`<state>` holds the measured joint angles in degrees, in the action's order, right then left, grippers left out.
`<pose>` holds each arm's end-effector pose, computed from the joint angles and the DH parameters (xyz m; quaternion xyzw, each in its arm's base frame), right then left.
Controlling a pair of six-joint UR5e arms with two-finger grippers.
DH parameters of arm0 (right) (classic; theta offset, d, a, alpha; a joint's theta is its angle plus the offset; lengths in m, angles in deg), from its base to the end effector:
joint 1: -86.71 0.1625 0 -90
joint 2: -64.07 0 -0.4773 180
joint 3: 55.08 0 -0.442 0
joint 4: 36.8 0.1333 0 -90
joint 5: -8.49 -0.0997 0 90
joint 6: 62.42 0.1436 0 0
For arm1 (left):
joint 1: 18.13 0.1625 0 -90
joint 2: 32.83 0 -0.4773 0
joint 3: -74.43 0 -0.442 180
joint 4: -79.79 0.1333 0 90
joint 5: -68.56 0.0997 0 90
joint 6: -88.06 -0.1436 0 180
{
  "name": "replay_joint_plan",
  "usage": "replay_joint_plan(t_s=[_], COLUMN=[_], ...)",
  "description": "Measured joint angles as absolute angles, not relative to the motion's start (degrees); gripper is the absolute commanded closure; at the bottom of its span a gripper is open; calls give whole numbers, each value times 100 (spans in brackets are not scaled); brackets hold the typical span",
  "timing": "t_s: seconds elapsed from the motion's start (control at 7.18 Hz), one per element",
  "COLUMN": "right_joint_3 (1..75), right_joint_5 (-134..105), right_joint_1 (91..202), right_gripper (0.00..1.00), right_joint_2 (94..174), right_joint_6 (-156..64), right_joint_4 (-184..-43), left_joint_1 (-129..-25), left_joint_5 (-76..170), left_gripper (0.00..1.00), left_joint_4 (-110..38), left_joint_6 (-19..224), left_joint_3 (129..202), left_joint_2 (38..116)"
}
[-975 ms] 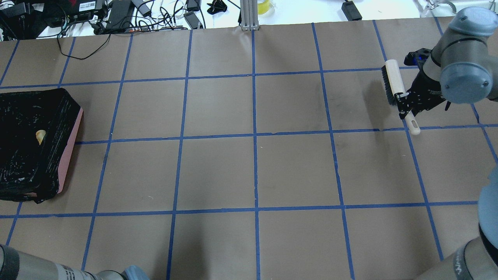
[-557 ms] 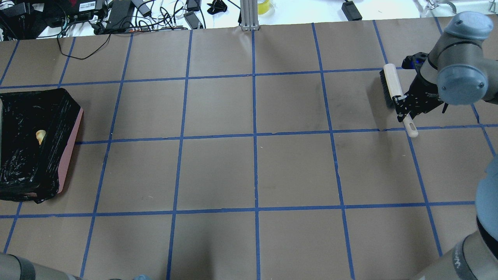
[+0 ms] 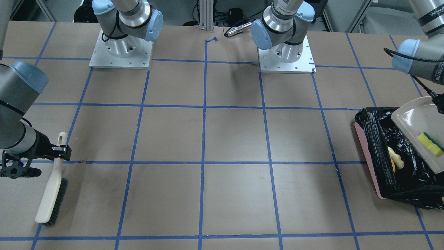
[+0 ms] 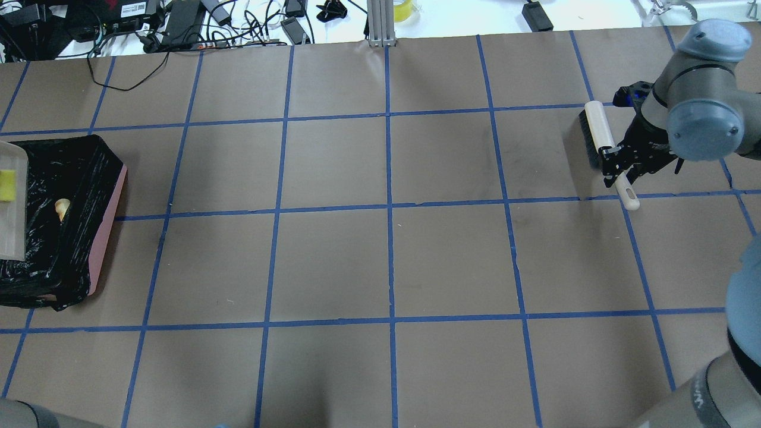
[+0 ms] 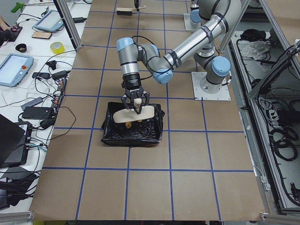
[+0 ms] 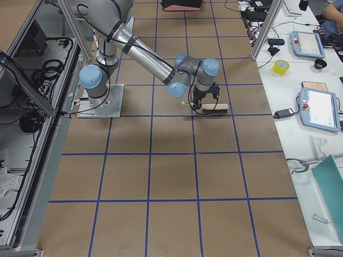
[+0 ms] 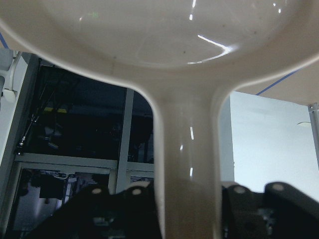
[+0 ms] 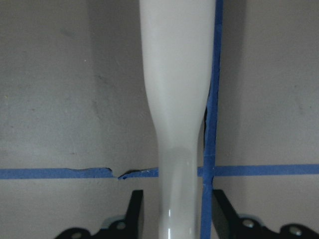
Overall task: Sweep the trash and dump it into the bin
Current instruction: 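Tip the dustpan over the trash bin with the left gripper, then set the brush down with the right gripper while left shakes the dustpan over the bin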
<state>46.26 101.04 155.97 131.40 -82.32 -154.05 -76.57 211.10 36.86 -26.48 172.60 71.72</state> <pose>-0.1053 -0.6364 0.2015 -0.0060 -0.9980 -0.0630 0.0004 0.3261 -0.5678 0.4153 0.5108 0.7184 0.3587 0.3070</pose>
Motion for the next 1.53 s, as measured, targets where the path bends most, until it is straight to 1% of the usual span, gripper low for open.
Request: replay_joint_plan(t_s=[0.14, 0.42, 0.7, 1.11, 1.25, 1.53], right_joint_3=[4618, 4551, 4427, 4040, 3925, 3821], right_joint_5=[10104, 10112, 10132, 10040, 9925, 9801], right_joint_1=[15597, 15597, 15597, 15704, 15879, 16502], right_gripper=[21, 0, 0, 0, 0, 0], right_joint_2=[13145, 13222, 13631, 14838, 15040, 15154], right_joint_6=[-8209, -8105, -7972, -7290, -7135, -6722], right_joint_4=[-15403, -15348, -15041, -13639, -13397, -13196], left_joint_1=[-7601, -7093, -5957, -4820, -4579, -4203], left_joint_5=[20968, 19983, 17837, 15013, 14380, 13408], left_gripper=[100, 100, 100, 100, 100, 100], left_joint_4=[3669, 3569, 2852, 863, 364, -323], left_joint_6=[-2761, -3135, -3341, -3406, -3411, -3409], left_joint_3=[17229, 17159, 16905, 16335, 16256, 16262], left_joint_2=[7161, 7093, 6985, 6943, 6965, 7073])
